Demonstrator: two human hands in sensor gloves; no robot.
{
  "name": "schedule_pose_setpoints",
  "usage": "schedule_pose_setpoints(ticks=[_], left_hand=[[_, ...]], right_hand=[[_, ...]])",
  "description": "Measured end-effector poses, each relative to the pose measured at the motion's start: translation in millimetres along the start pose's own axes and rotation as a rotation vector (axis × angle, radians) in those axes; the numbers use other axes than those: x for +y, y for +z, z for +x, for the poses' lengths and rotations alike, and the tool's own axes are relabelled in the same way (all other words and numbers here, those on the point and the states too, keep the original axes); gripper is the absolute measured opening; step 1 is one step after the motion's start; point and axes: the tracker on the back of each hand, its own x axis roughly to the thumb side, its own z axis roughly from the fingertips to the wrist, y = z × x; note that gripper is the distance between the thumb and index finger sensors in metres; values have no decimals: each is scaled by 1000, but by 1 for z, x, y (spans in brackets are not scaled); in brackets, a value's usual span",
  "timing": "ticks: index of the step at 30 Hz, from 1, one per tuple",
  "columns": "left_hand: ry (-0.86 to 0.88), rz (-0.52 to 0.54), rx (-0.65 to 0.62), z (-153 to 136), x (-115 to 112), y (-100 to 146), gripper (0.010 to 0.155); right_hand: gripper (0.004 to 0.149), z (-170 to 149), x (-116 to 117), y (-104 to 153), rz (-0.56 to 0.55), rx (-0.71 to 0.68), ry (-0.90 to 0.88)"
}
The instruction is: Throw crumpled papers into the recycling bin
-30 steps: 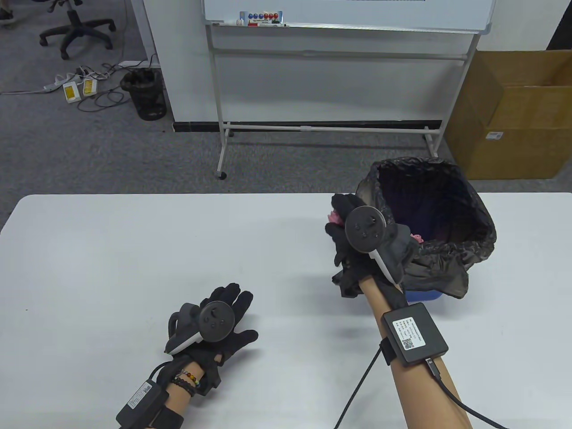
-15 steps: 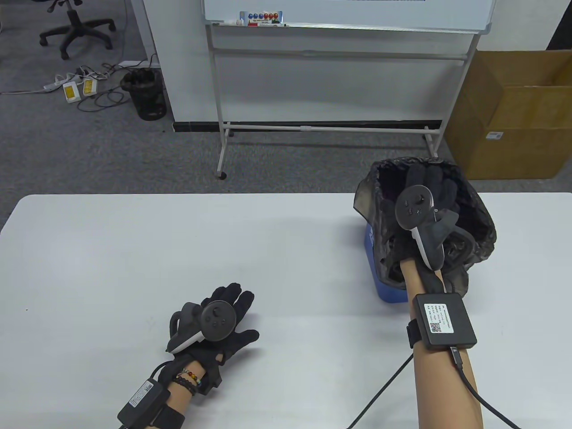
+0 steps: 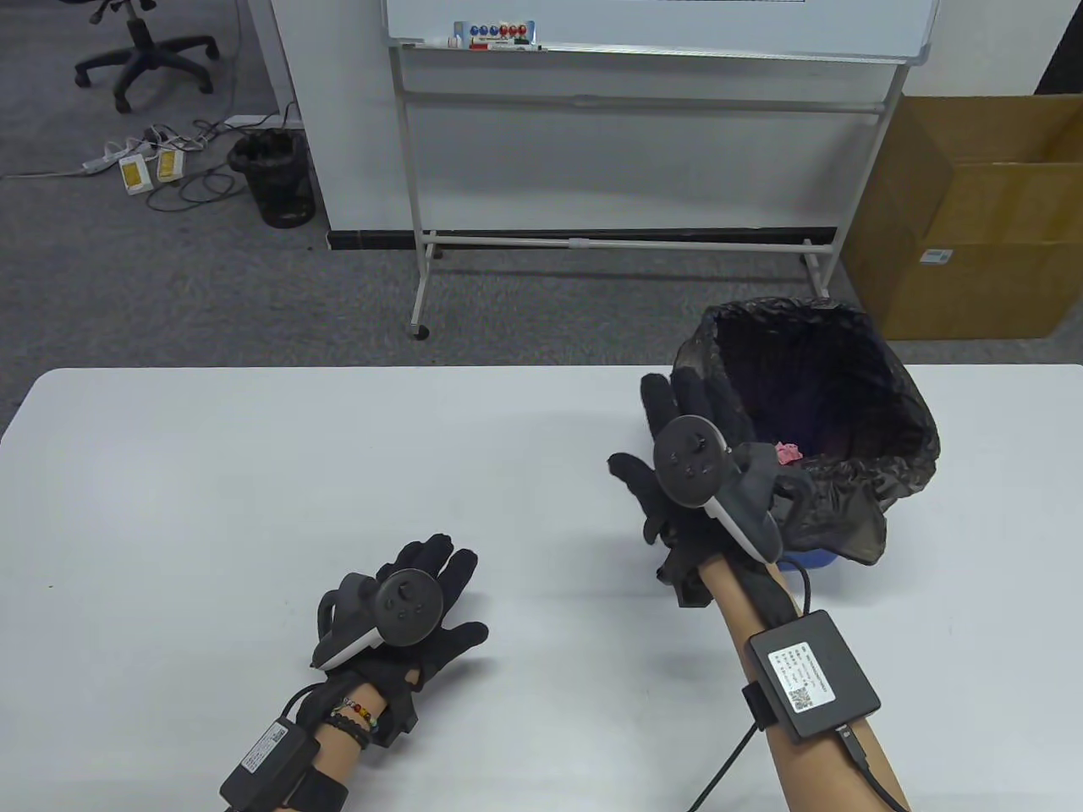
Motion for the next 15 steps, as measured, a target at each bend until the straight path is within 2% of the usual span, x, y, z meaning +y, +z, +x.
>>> schedule_pose_setpoints(ticks=[4, 7, 15], left_hand=[[13, 4, 0, -1, 1, 0, 85], [17, 9, -2, -1, 1, 1, 86], [22, 11, 1, -3, 1, 2, 86]], right_hand=[[87, 23, 23, 21, 99, -60, 10], [87, 33, 50, 38, 160, -87, -23], [88, 35, 111, 70, 260, -96, 8]])
